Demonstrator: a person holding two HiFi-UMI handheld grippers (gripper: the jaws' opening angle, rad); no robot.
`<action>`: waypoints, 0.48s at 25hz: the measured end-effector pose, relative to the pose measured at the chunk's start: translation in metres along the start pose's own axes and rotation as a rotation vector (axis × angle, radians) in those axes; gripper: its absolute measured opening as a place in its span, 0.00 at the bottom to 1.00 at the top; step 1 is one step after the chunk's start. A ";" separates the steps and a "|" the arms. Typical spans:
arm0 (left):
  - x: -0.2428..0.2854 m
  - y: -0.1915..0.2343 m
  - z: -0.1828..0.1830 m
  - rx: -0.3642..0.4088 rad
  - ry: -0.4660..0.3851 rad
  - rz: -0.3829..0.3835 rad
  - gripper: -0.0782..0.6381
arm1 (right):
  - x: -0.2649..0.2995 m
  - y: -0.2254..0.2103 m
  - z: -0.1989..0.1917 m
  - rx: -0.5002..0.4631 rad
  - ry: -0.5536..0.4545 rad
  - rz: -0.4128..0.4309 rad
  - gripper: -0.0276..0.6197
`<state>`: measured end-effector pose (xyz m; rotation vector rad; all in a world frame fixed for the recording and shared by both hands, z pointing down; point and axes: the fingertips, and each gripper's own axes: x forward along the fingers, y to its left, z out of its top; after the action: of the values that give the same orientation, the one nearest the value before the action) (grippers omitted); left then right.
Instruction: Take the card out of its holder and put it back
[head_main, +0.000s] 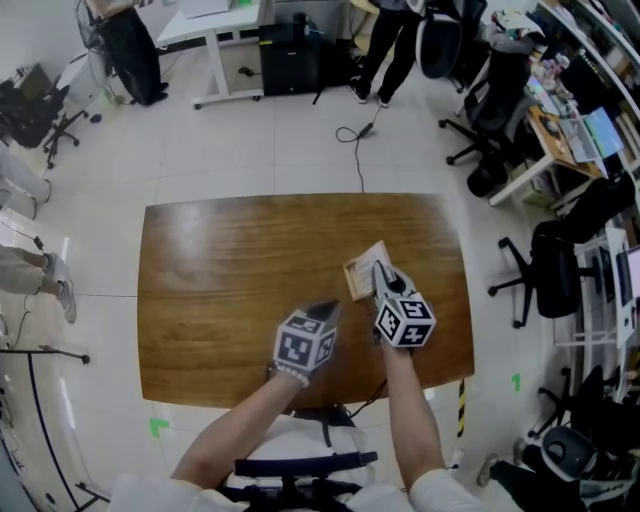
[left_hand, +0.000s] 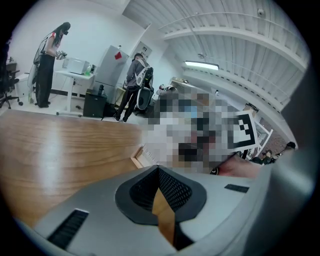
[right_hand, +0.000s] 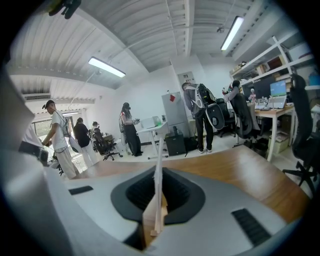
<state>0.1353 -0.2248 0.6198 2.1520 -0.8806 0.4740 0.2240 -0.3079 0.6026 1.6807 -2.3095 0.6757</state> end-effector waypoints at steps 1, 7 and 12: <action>-0.001 -0.001 0.000 0.000 -0.001 -0.001 0.10 | -0.001 0.000 0.002 -0.001 -0.003 0.000 0.07; -0.006 -0.002 0.003 0.005 -0.010 0.001 0.10 | -0.009 0.004 0.014 -0.010 -0.032 -0.003 0.07; -0.009 -0.004 0.003 0.007 -0.021 0.000 0.10 | -0.020 0.004 0.021 0.000 -0.058 -0.004 0.07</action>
<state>0.1324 -0.2207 0.6108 2.1664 -0.8921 0.4557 0.2284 -0.3004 0.5748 1.7270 -2.3447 0.6341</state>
